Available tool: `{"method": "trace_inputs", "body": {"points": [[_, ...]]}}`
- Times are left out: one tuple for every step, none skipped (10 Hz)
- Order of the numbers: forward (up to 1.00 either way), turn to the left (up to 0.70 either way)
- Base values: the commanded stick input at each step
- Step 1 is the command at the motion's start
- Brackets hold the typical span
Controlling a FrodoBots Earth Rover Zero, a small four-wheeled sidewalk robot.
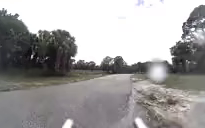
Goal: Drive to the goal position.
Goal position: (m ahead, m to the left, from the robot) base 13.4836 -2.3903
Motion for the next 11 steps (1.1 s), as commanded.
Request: {"method": "trace_inputs", "body": {"points": [[0.85, 0.00], [0.85, 0.00], [0.85, 0.00], [0.85, 0.00], [0.85, 0.00], [0.85, 0.00], [0.85, 0.00], [0.85, 0.00], [0.85, 0.00], [0.85, 0.00], [0.85, 0.00]]}}
